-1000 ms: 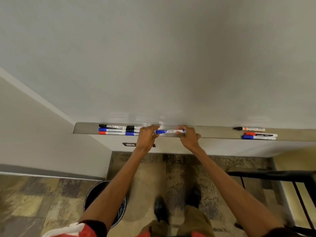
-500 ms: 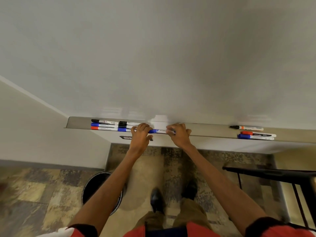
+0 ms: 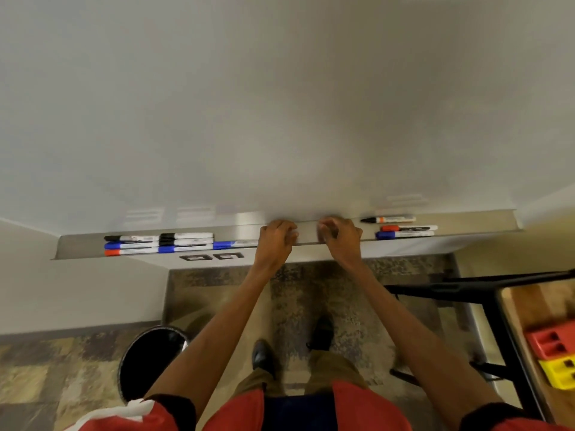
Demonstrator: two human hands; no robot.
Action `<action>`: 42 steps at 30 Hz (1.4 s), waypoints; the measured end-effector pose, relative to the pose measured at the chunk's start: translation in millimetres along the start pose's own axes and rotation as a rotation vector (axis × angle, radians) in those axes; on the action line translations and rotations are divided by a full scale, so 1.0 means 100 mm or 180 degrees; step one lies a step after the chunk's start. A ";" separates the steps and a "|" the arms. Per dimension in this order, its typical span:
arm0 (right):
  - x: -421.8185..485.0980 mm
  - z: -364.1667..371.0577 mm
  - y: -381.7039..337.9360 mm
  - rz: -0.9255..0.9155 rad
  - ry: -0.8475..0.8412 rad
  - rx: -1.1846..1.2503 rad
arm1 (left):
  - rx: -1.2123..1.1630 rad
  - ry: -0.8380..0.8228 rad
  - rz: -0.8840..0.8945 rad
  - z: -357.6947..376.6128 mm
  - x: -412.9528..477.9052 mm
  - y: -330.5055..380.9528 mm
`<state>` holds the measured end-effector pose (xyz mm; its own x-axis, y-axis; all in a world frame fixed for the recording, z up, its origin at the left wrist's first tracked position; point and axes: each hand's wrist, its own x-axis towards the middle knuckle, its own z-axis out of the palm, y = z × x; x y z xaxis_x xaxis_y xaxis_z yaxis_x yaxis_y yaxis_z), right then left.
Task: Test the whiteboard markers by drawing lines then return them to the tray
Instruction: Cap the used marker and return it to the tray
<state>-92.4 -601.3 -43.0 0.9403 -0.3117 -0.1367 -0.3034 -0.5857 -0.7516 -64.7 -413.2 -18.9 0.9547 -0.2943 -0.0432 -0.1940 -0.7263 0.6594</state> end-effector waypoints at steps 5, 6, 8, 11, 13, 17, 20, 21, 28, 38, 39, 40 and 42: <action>-0.04 -0.60 0.35 -0.0070 0.0560 -0.0084 | -0.0064 -0.0289 0.0223 0.47 0.17 0.56; -0.05 -0.72 0.41 -0.0084 0.0659 -0.0192 | -0.0076 -0.0343 0.0277 0.56 0.20 0.66; -0.06 -0.90 0.57 -0.0012 0.0759 -0.0357 | -0.0080 -0.0429 0.0390 0.74 0.24 0.87; -0.08 -1.13 0.77 0.0058 0.0836 -0.0523 | -0.0064 -0.0519 0.0460 0.97 0.29 1.13; -0.10 -1.25 0.90 0.0039 0.0843 -0.0675 | 0.0022 -0.0598 0.0480 1.10 0.31 1.25; -0.07 -1.39 1.06 0.0109 0.0797 -0.0855 | 0.0212 -0.0441 0.0587 1.24 0.32 1.38; -0.02 -1.42 1.12 0.0217 0.0859 -0.0975 | 0.0565 -0.0407 0.0794 1.30 0.37 1.38; 0.01 -1.42 1.14 0.0263 0.0871 -0.1001 | 0.0711 -0.0425 0.0885 1.32 0.40 1.37; 0.14 -1.34 1.13 0.0542 0.0892 -0.0999 | 0.1277 -0.0460 0.1053 1.46 0.44 1.45; 0.09 -1.26 1.06 0.0540 0.0805 -0.0501 | 0.1368 -0.0213 0.0798 1.43 0.37 1.29; 0.07 -1.24 1.04 0.0522 0.0856 -0.0364 | 0.1283 -0.0116 0.0802 1.41 0.35 1.29; 0.04 -1.23 1.00 0.0486 0.0918 -0.0203 | 0.1207 -0.0007 0.0812 1.37 0.33 1.28; -0.02 -1.19 0.90 0.0440 0.0988 0.0373 | 0.1054 0.0206 0.0881 1.29 0.29 1.26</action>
<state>-139.9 -742.4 -33.8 0.7944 -0.6050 -0.0533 -0.3879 -0.4378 -0.8111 -90.8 -593.7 -34.1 0.8667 -0.4741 0.1554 -0.4965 -0.7886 0.3628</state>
